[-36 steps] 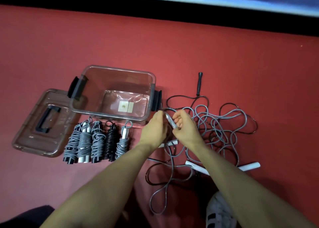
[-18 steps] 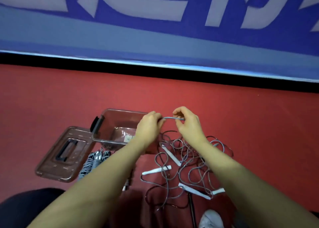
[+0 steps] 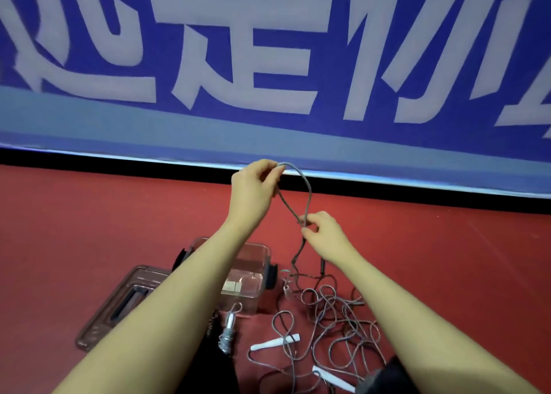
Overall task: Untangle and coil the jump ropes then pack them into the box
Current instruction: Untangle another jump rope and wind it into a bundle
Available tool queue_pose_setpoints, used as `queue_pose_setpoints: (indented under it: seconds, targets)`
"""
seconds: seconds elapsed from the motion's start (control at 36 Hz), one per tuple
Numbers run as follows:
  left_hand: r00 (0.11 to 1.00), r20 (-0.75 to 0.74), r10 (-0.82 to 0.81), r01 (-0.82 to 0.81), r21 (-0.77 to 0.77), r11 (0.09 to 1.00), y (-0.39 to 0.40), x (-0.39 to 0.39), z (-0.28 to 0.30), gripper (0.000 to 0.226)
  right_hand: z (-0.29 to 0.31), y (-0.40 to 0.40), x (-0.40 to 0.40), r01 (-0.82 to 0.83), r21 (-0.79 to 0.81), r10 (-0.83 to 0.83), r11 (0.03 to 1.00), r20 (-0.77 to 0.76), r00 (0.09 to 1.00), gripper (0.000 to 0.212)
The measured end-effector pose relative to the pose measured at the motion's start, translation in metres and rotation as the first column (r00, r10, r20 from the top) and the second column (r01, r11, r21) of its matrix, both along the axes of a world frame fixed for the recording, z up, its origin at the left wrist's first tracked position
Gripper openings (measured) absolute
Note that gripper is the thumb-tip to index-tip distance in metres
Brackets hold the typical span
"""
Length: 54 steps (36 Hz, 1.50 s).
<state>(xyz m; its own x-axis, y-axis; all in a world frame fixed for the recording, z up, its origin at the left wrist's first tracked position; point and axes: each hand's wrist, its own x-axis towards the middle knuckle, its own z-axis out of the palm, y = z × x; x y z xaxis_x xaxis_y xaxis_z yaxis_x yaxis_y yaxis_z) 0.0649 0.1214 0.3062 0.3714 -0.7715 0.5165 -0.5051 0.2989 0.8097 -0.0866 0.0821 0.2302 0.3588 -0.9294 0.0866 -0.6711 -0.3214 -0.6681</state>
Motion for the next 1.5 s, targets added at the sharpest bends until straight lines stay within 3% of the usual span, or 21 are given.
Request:
queue_pose_setpoints:
  seconds: [0.17, 0.22, 0.28, 0.36, 0.44, 0.5, 0.61, 0.75, 0.89, 0.97, 1.03, 1.14, 1.39, 1.5]
  targets:
    - [0.991, -0.124, -0.044, 0.043, -0.004, 0.999, -0.01, -0.001, 0.007, 0.009, -0.01, 0.007, 0.006, -0.035, 0.08, 0.024, 0.996, 0.135, 0.991, 0.01]
    - [0.985, -0.15, -0.089, 0.096, 0.041, 0.995, -0.015, -0.002, -0.002, 0.023, -0.015, 0.004, 0.01, 0.002, 0.078, -0.017, 0.997, 0.194, 0.981, 0.022]
    - [0.986, -0.13, -0.103, 0.121, 0.137, 0.983, -0.02, 0.0, -0.016, 0.044, -0.016, 0.001, 0.013, 0.044, 0.086, -0.064, 0.995, 0.251, 0.966, 0.028]
    - [0.994, -0.015, -0.109, 0.108, 0.346, 0.932, -0.023, 0.003, -0.041, 0.044, -0.013, -0.004, 0.015, 0.064, 0.142, -0.118, 0.988, 0.412, 0.904, 0.025]
    - [0.949, 0.12, -0.293, 0.172, 0.583, 0.794, -0.017, 0.001, -0.071, 0.046, -0.008, -0.006, 0.014, 0.082, 0.152, -0.146, 0.985, 0.486, 0.862, 0.019]
    - [0.899, 0.147, -0.412, 0.22, 0.662, 0.716, -0.015, 0.0, -0.084, 0.043, -0.005, -0.008, 0.014, 0.092, 0.15, -0.16, 0.984, 0.537, 0.828, 0.021]
    - [0.897, 0.134, -0.421, 0.263, 0.602, 0.754, -0.018, -0.003, -0.088, 0.009, 0.0, -0.013, 0.015, 0.115, 0.187, -0.209, 0.976, 0.64, 0.739, 0.027]
    - [0.903, 0.213, -0.374, 0.201, 0.561, 0.803, -0.024, -0.006, -0.086, 0.028, -0.002, -0.017, 0.009, 0.096, 0.238, -0.238, 0.967, 0.693, 0.68, 0.021]
    - [0.941, 0.202, -0.273, 0.148, 0.479, 0.865, -0.029, -0.001, -0.082, 0.02, -0.015, -0.018, -0.001, -0.016, 0.245, -0.1, 0.969, 0.454, 0.885, 0.009]
    - [0.951, 0.176, -0.255, 0.157, 0.436, 0.886, -0.03, 0.004, -0.074, 0.018, -0.027, -0.018, -0.006, -0.074, 0.286, 0.033, 0.955, 0.145, 0.989, 0.036]
    - [0.953, 0.158, -0.26, 0.176, 0.412, 0.894, -0.031, 0.005, -0.071, 0.019, -0.028, -0.015, -0.006, -0.125, 0.307, 0.103, 0.943, 0.088, 0.991, 0.041]
    - [0.954, 0.078, -0.291, 0.244, 0.367, 0.898, -0.032, 0.006, -0.064, 0.016, -0.03, -0.01, 0.001, -0.186, 0.32, 0.119, 0.929, 0.219, 0.968, 0.026]
    - [0.95, -0.078, -0.302, 0.312, 0.23, 0.922, -0.034, -0.002, -0.056, 0.013, -0.03, -0.009, 0.012, -0.033, 0.213, -0.034, 0.976, 0.3, 0.953, 0.006]
    - [0.931, -0.182, -0.317, 0.351, 0.204, 0.914, -0.033, -0.004, -0.055, 0.011, -0.027, -0.008, 0.012, -0.046, 0.231, -0.035, 0.972, 0.335, 0.942, 0.016]
